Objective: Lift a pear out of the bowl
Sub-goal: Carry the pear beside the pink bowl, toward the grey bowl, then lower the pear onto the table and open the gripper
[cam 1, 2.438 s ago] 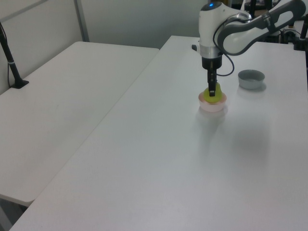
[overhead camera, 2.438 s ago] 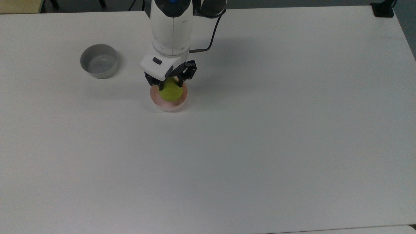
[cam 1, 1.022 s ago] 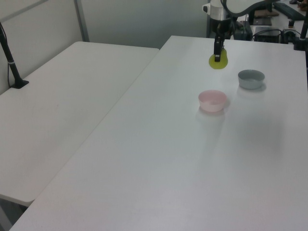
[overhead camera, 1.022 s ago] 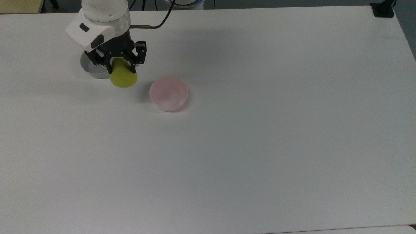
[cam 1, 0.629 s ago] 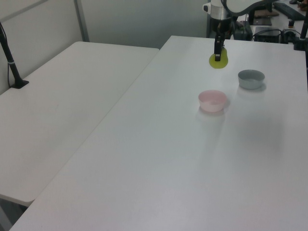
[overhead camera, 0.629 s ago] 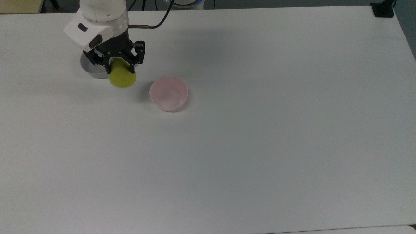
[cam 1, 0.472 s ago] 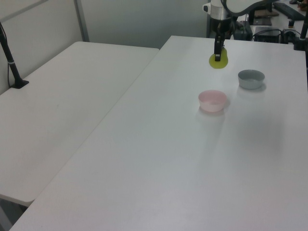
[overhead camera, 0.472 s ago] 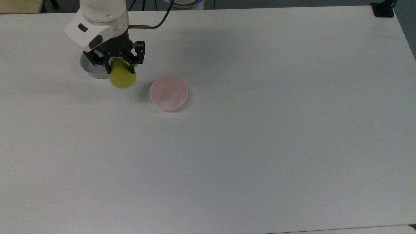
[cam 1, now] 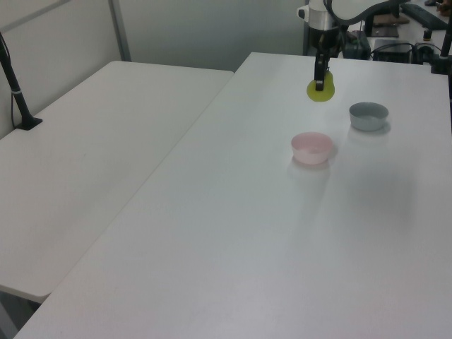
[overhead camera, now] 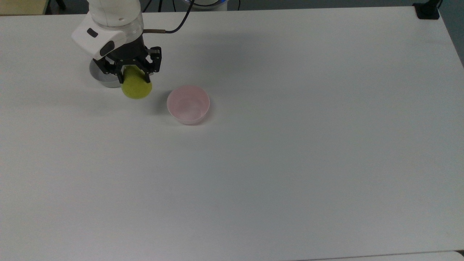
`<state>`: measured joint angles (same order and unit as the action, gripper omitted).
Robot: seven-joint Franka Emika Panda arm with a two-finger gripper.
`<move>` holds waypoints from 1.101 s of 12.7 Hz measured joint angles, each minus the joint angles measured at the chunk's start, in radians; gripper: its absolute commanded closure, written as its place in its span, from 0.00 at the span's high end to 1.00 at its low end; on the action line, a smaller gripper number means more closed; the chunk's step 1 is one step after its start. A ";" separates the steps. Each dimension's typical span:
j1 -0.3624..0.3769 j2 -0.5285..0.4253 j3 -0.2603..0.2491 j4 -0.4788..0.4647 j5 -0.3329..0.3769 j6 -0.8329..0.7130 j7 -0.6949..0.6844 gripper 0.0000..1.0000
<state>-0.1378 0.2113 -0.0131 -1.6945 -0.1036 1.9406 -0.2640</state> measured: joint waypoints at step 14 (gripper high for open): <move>-0.059 0.154 0.000 0.002 -0.025 0.200 -0.011 0.28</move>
<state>-0.1963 0.3652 -0.0134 -1.6929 -0.1288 2.1409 -0.2746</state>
